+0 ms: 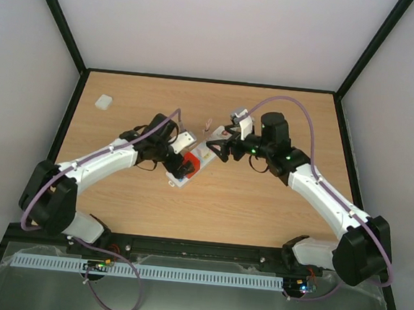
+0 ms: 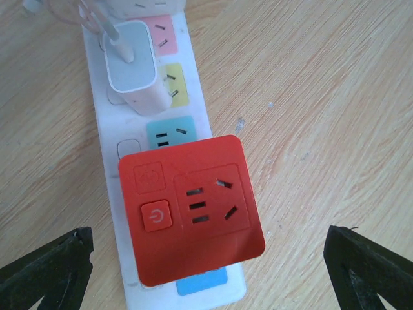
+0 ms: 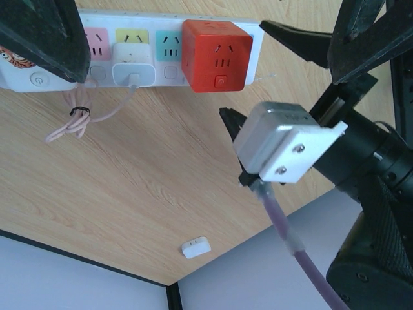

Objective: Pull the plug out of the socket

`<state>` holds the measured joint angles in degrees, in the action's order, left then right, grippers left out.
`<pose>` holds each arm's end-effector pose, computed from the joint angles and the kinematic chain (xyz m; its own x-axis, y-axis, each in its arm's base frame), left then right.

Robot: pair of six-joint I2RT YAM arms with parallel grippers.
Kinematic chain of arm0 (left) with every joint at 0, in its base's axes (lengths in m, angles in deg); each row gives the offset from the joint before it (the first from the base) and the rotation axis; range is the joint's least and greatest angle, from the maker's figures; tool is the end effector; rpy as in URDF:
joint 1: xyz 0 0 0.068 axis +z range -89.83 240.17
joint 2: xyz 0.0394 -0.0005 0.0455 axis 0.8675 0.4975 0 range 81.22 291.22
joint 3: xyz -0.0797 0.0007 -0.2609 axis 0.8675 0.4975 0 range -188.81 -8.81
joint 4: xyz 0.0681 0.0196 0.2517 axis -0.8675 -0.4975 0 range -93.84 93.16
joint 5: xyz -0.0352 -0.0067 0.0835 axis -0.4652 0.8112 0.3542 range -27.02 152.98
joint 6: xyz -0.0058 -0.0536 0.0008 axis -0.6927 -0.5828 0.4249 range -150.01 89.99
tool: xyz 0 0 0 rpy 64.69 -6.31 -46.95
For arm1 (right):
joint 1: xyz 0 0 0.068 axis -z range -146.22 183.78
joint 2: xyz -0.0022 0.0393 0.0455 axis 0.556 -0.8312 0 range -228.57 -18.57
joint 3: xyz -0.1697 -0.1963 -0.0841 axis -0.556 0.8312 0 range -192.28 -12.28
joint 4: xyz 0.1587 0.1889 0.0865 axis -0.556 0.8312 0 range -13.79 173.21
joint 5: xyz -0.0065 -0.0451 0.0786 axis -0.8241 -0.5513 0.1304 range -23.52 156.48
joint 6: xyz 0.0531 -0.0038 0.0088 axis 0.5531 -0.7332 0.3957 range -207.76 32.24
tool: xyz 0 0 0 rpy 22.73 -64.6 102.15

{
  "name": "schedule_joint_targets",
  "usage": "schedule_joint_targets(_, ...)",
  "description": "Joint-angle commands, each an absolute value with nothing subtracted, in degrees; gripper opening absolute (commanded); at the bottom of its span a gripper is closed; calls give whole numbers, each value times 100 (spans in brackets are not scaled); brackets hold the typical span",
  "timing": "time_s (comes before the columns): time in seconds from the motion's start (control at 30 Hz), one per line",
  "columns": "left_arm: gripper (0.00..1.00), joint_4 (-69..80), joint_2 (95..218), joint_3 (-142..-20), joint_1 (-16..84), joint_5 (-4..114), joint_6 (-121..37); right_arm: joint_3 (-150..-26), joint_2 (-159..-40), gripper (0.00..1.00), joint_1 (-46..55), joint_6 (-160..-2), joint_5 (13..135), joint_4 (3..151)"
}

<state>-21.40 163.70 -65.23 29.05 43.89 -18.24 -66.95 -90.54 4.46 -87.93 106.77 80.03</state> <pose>0.2511 -0.1650 0.2383 -0.5120 0.5342 -0.6727 0.7869 0.6056 -0.1180 0.2367 0.1593 0.3124 -0.3115 -0.1773 -0.9336 -0.9004 0.3692 0.2303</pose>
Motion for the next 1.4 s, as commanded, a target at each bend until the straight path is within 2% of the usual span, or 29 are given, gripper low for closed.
schedule_joint_targets(0.0, 100, -1981, 16592, -6462, 2703, 4710, -2048, -6621, -8924, 98, 490, -8697, 10591, 7739)
schedule_joint_targets(0.23, 99, -1819, 16951, -6501, 2267, 5362, -2094, -6550, -8896, 98, 495, -8697, 10538, 7705)
schedule_joint_targets(0.3, 96, -1835, 17068, -6565, 2217, 5398, -2085, -6502, -8880, 98, 496, -8707, 10493, 7688)
schedule_joint_targets(0.37, 92, -1854, 17132, -6616, 2211, 5456, -2095, -6455, -8871, 98, 503, -8726, 10419, 7670)
schedule_joint_targets(0.5, 76, -1863, 17184, -6652, 2211, 5673, -2057, -6335, -8854, 98, 500, -8712, 10135, 7622)
schedule_joint_targets(0.67, 64, -1822, 17154, -6605, 2211, 5705, -2007, -6171, -8918, 99, 504, -8850, 9514, 7564)
schedule_joint_targets(0.93, 49, -1840, 16958, -6346, 2211, 5587, -1613, -6241, -9055, 100, 504, -9165, 9450, 7910)
schedule_joint_targets(1.17, 44, -1950, 16641, -6077, 2211, 5227, -1163, -6604, -9305, 100, 522, -9235, 9110, 8415)
schedule_joint_targets(1.37, 41, -2046, 16518, -5926, 2211, 5027, -950, -6741, -9751, 93, 531, -9378, 8429, 8767)
